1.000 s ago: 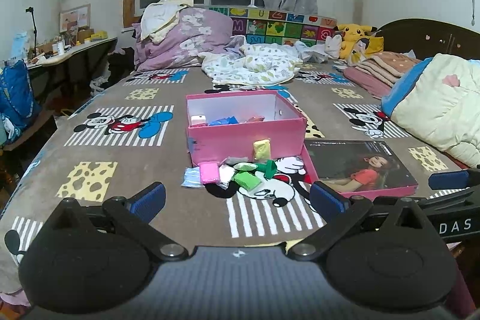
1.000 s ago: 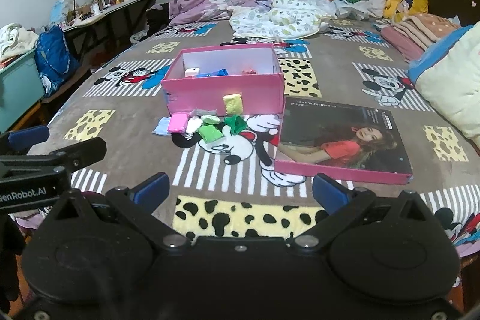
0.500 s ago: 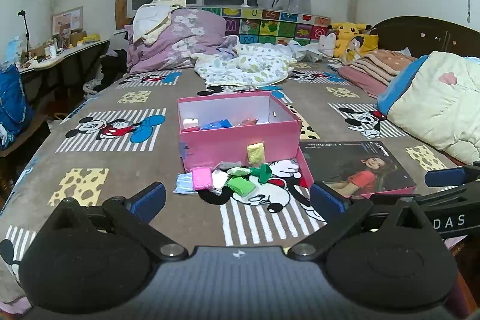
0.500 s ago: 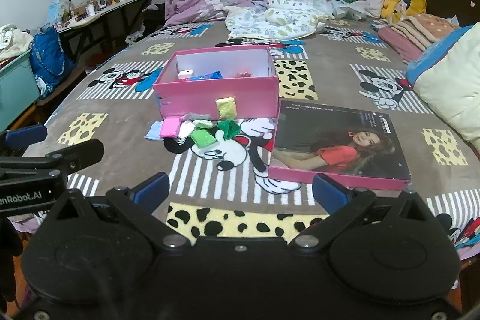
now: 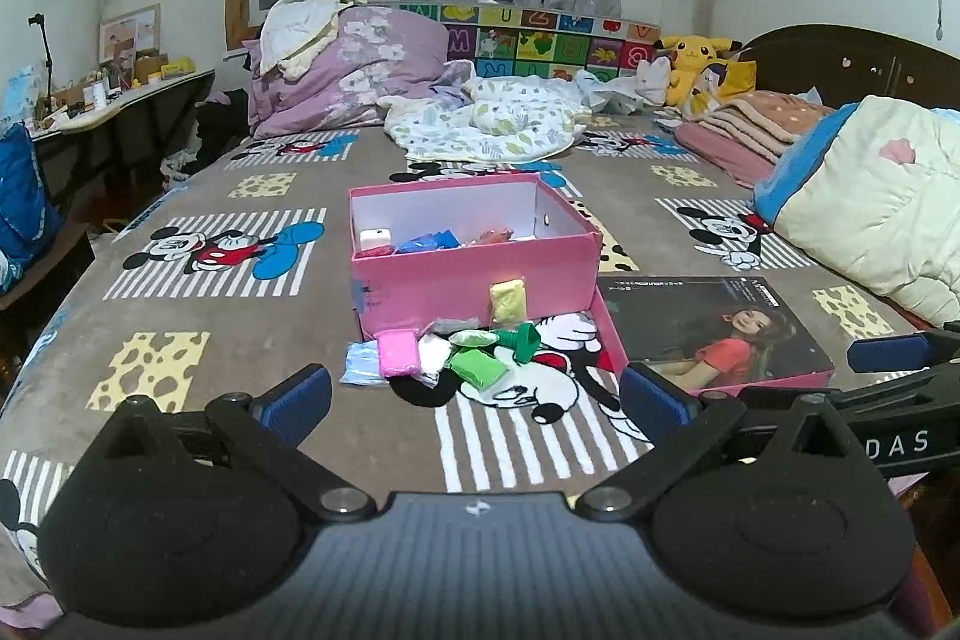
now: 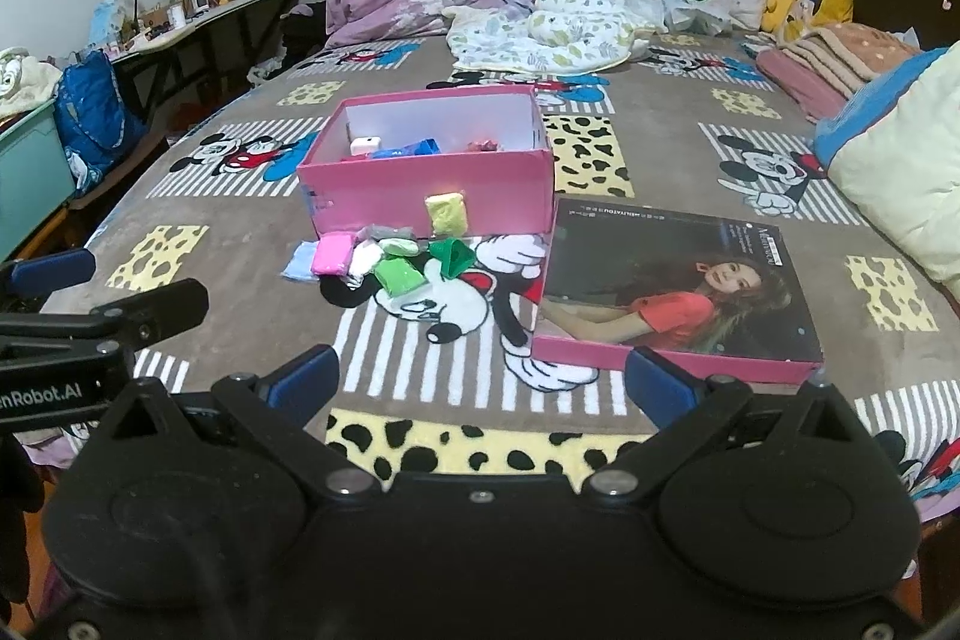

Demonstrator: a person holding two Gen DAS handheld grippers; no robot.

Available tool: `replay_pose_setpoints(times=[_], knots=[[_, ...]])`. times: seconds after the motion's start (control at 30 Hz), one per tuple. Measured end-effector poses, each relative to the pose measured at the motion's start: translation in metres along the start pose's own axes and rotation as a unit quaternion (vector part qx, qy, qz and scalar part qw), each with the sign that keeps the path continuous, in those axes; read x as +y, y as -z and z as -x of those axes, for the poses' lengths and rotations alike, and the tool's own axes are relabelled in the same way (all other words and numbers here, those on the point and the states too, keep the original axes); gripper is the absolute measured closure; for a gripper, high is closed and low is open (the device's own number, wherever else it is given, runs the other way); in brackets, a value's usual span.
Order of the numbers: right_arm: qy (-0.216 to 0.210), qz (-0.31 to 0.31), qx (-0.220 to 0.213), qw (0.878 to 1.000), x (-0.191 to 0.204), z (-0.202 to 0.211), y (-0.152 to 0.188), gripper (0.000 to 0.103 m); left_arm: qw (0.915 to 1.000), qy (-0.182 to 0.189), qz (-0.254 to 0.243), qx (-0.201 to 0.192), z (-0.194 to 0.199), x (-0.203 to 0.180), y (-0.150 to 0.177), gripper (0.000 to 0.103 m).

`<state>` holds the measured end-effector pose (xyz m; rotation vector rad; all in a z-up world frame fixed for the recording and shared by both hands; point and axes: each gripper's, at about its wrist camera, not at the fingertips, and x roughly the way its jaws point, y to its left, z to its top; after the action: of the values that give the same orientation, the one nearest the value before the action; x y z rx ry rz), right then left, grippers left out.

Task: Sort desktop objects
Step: 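Move both tools toward the pile of clay packets by the pink box, then close the left tool on the bagged pink clay packet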

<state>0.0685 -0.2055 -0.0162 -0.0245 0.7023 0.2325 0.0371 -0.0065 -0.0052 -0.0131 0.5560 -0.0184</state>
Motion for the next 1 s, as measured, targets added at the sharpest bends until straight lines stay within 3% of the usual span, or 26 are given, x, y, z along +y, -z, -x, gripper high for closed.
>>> replay_pose_setpoints(times=[0.53,0.7,1.0], knots=[[-0.016,-0.002,0.021,1.000,-0.007,-0.034,-0.005,0.001,0.9997,0.005,0.007,0.023,-0.036,0.006,-0.002,0.000],[-0.049,-0.021,0.017,0.998,-0.016,-0.054,-0.004,0.001,0.9996,0.010,0.002,0.026,-0.053,0.011,-0.002,0.000],[-0.068,-0.042,-0.014,0.997,-0.031,-0.090,-0.007,0.000,0.9992,0.010,0.035,0.013,-0.096,0.031,0.000,0.000]])
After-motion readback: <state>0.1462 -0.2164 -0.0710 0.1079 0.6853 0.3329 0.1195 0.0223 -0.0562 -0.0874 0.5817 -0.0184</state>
